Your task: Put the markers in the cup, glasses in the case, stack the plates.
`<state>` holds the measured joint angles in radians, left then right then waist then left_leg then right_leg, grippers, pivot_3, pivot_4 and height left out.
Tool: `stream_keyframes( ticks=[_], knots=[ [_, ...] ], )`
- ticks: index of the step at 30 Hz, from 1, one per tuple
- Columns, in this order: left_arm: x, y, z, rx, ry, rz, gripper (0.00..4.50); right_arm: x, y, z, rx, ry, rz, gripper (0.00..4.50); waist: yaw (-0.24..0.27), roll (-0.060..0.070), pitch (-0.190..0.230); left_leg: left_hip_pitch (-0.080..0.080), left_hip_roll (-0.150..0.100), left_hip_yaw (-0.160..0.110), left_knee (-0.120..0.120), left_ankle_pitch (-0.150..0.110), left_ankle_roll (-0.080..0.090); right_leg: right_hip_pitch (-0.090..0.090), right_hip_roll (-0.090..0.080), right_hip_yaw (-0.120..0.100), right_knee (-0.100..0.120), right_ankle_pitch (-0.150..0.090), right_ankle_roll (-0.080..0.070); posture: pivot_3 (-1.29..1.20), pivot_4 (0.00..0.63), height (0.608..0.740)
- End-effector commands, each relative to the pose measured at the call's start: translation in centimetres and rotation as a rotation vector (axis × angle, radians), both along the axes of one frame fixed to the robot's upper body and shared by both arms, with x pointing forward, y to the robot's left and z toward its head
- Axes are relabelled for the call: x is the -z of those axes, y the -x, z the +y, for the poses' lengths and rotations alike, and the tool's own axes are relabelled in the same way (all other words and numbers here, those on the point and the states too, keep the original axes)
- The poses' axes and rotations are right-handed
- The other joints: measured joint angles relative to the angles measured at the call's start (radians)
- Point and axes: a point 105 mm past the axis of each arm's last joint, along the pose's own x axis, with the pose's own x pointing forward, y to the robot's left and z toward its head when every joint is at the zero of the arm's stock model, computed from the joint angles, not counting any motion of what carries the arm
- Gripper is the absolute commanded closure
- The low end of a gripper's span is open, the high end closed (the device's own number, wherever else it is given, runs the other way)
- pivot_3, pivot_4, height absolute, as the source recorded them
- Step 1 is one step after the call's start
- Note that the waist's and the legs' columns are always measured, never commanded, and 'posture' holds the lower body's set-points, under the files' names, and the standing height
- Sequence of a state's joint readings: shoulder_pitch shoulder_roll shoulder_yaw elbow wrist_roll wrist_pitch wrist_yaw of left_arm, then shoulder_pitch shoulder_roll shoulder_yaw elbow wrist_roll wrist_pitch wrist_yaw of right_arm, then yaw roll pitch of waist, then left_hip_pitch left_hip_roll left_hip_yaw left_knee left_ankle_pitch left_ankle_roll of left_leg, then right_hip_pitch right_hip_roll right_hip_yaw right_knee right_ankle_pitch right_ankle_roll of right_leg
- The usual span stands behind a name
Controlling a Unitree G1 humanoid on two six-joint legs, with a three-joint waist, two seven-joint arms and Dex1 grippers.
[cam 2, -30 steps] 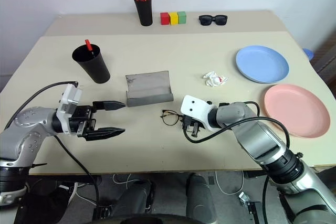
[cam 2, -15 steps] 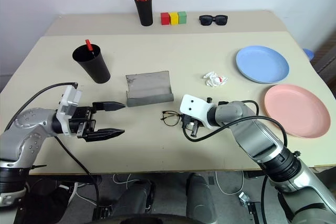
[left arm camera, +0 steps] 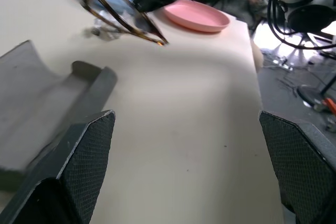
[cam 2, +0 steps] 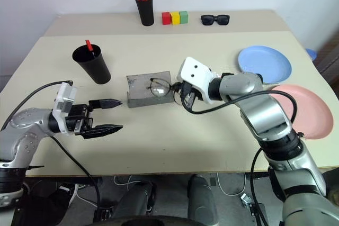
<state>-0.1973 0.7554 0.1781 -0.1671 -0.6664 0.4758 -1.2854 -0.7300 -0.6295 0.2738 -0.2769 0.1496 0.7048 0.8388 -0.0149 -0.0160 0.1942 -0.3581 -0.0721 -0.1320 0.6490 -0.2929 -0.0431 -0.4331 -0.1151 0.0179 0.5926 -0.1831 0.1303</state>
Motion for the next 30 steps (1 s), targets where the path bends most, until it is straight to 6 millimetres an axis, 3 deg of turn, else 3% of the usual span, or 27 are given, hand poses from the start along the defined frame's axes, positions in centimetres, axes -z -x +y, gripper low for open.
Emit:
stream_keyframes(
  ticks=[1, 6, 10, 17, 24, 30],
  knots=[
    [-0.9, 0.3, 0.1, -0.002, 0.001, -0.032, 0.0, -2.5, -1.9, 2.1, -0.023, -0.049, -0.145, 4.45, -0.004, 0.0, 0.0, 0.0, 0.0, 0.0, 0.0, 0.0, 0.0, 0.0, 0.0, 0.0, 0.0, 0.0, 0.0, 0.0, 0.15, 0.74],
    [-1.2, 0.4, -0.7, 0.004, 0.012, -0.04, 0.0, -2.4, -2.0, 7.6, -0.178, -0.111, -0.186, 4.45, -0.009, 0.0, 0.0, 0.0, 0.001, 0.0, -0.002, 0.0, -0.001, -0.003, 0.001, 0.0, 0.002, 0.0, -0.001, 0.0, 0.15, 0.74],
    [-1.3, 0.6, -1.2, 0.0, 0.023, -0.035, 0.0, -0.9, -3.0, 9.5, -0.201, -0.085, -0.21, 4.45, -0.005, 0.0, 0.0, -0.001, 0.001, 0.0, -0.002, 0.001, -0.001, -0.004, 0.001, 0.001, 0.003, 0.001, -0.002, 0.0, 0.15, 0.74],
    [-1.0, 1.1, -0.6, -0.017, 0.022, -0.016, 0.0, 2.2, -5.8, 9.1, -0.144, 0.082, -0.343, 4.45, -0.009, 0.001, 0.0, -0.001, 0.0, 0.0, -0.002, 0.001, -0.002, -0.006, 0.002, 0.001, 0.003, 0.001, -0.002, 0.0, 0.15, 0.74],
    [-0.6, 1.1, -0.1, -0.021, 0.013, -0.008, 0.0, 4.8, -4.9, 7.9, -0.212, 0.185, -0.273, 4.45, -0.029, 0.001, 0.0, -0.002, 0.001, 0.0, -0.003, 0.001, -0.003, -0.007, 0.002, 0.001, 0.004, 0.001, -0.003, 0.0, 0.15, 0.74],
    [-0.3, 1.0, 0.1, -0.016, 0.005, -0.009, 0.0, 5.4, -3.6, 7.1, -0.232, 0.185, -0.152, 4.45, -0.029, 0.001, 0.0, -0.002, 0.001, 0.0, -0.003, 0.001, -0.003, -0.007, 0.002, 0.001, 0.004, 0.001, -0.003, 0.0, 0.15, 0.74]
  ],
)
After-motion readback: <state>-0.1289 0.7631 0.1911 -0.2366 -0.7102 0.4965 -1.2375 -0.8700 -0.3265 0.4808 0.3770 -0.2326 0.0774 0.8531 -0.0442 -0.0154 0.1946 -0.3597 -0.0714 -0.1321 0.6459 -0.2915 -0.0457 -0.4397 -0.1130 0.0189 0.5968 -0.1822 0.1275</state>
